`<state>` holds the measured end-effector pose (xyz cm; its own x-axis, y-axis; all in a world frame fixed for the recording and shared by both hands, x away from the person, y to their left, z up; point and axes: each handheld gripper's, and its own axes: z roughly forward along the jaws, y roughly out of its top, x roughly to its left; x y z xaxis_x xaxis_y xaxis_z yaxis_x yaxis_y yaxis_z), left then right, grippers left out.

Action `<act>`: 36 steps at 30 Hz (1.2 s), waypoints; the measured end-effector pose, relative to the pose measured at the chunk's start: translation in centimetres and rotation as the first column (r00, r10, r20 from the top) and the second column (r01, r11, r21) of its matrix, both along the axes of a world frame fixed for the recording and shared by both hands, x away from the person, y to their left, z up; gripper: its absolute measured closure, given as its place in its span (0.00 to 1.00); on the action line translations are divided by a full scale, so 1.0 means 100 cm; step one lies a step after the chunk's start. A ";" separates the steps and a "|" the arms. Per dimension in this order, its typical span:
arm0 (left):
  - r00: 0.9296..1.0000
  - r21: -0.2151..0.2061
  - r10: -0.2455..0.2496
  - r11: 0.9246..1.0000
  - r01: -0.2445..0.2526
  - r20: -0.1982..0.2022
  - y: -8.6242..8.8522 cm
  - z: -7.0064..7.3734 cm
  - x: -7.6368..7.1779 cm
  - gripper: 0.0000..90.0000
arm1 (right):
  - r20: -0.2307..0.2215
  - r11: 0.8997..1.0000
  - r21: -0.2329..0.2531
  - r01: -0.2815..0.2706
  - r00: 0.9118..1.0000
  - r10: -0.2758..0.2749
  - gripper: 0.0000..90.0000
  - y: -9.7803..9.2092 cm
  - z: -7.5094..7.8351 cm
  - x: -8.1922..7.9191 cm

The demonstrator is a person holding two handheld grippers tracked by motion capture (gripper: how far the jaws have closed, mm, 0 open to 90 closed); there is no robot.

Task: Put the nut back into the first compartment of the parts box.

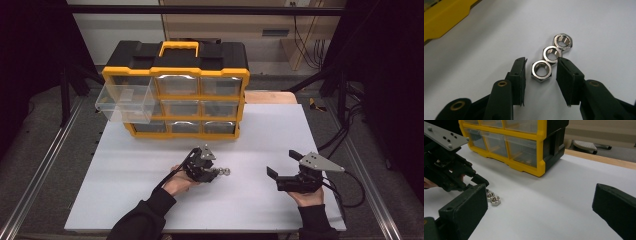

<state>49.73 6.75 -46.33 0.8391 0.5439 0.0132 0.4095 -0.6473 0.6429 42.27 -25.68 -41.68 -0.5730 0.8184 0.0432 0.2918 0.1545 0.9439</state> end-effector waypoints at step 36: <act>1.000 0.039 0.028 0.999 -0.028 -0.003 -0.006 -0.003 -0.003 0.77 | 0.002 1.000 -0.003 -0.004 1.000 0.004 0.01 0.001 0.000 0.000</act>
